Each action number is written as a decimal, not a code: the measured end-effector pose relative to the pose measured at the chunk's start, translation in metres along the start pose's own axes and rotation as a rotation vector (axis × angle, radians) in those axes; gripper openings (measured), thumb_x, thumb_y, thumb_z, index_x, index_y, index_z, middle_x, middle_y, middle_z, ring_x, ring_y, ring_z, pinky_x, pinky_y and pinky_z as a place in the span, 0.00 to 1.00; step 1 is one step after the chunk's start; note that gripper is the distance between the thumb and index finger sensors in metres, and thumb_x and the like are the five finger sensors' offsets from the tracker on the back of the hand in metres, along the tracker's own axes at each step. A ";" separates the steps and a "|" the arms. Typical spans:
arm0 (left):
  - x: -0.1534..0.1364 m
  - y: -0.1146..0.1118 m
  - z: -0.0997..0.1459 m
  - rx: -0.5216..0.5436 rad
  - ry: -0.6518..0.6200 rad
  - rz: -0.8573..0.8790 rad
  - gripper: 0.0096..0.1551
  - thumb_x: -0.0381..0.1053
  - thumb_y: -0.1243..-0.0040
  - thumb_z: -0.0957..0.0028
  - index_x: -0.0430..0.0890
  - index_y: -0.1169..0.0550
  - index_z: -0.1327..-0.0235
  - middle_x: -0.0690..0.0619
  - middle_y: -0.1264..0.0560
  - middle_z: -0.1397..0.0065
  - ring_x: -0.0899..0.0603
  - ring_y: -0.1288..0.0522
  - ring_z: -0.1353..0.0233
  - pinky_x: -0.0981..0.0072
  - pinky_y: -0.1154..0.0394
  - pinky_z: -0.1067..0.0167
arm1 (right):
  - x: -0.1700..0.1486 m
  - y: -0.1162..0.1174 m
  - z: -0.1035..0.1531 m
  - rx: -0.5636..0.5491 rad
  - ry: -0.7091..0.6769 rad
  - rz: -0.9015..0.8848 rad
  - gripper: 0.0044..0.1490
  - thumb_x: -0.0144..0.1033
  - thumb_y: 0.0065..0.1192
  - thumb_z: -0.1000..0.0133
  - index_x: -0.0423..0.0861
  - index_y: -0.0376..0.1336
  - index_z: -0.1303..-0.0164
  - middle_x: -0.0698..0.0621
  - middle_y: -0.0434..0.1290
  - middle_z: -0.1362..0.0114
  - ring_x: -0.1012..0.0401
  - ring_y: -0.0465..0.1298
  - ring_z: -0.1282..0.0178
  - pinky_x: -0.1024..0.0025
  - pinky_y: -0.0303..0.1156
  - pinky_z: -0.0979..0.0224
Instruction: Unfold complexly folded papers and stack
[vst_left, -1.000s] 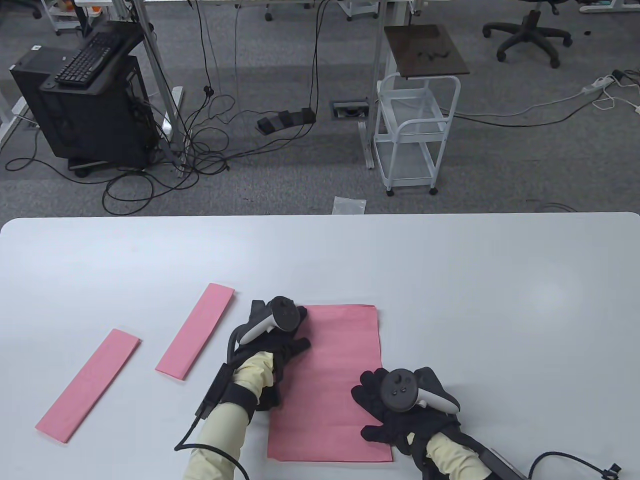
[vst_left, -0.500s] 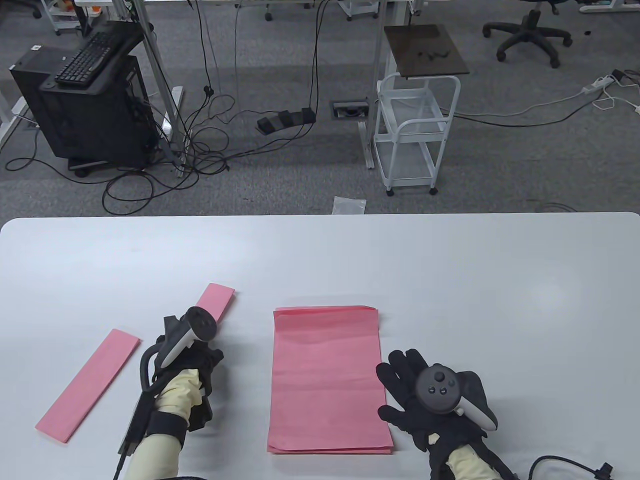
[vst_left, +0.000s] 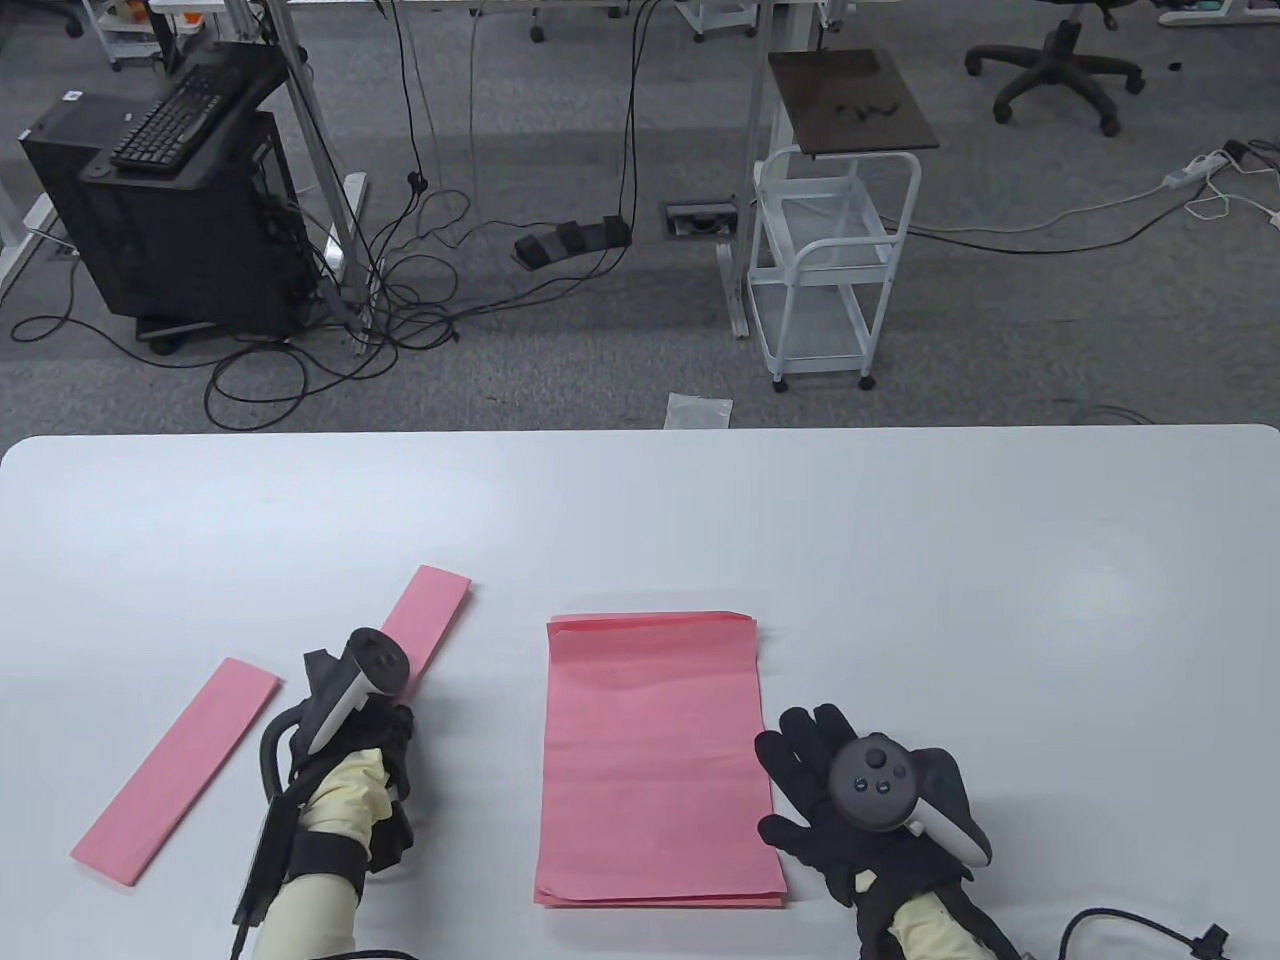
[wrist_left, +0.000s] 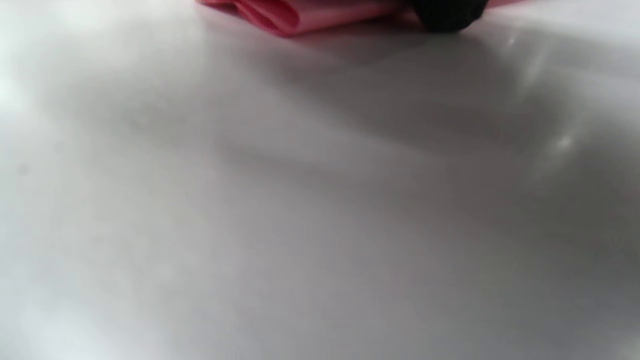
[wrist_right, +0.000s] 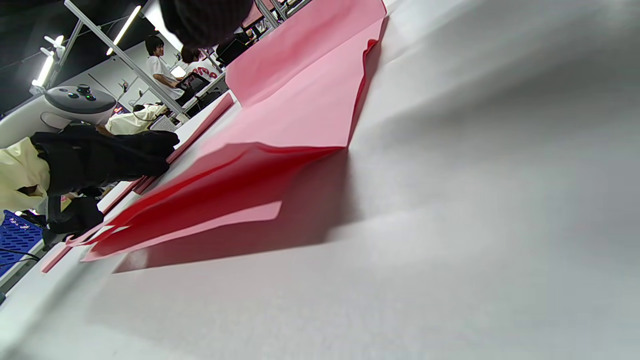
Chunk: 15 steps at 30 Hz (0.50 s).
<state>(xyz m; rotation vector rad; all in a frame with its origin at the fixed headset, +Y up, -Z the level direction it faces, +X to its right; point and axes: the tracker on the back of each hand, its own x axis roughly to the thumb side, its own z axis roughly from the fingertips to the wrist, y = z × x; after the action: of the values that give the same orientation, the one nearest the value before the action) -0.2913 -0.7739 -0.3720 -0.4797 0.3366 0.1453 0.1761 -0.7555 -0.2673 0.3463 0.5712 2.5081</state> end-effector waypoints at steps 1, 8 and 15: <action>0.000 0.001 0.000 -0.005 0.001 0.001 0.42 0.53 0.47 0.42 0.60 0.57 0.24 0.56 0.55 0.15 0.42 0.51 0.15 0.43 0.55 0.21 | 0.000 0.000 0.000 0.001 0.000 -0.003 0.45 0.53 0.52 0.43 0.63 0.37 0.20 0.62 0.29 0.14 0.64 0.19 0.19 0.52 0.12 0.26; 0.008 0.005 -0.001 0.127 0.011 -0.146 0.35 0.51 0.46 0.43 0.58 0.44 0.25 0.56 0.44 0.17 0.42 0.38 0.20 0.50 0.41 0.22 | -0.004 -0.002 0.000 -0.002 0.004 -0.036 0.45 0.53 0.52 0.43 0.63 0.37 0.20 0.62 0.29 0.14 0.64 0.18 0.19 0.52 0.12 0.26; 0.009 0.012 -0.003 0.238 0.027 -0.156 0.27 0.47 0.46 0.43 0.58 0.35 0.29 0.55 0.33 0.22 0.44 0.28 0.26 0.54 0.34 0.24 | -0.006 -0.001 -0.001 0.013 0.009 -0.057 0.45 0.53 0.52 0.43 0.63 0.37 0.20 0.62 0.29 0.13 0.64 0.18 0.19 0.52 0.12 0.26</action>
<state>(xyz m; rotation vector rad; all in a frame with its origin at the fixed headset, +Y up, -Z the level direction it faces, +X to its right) -0.2860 -0.7640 -0.3827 -0.2709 0.3366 -0.0532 0.1809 -0.7580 -0.2696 0.3197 0.5930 2.4538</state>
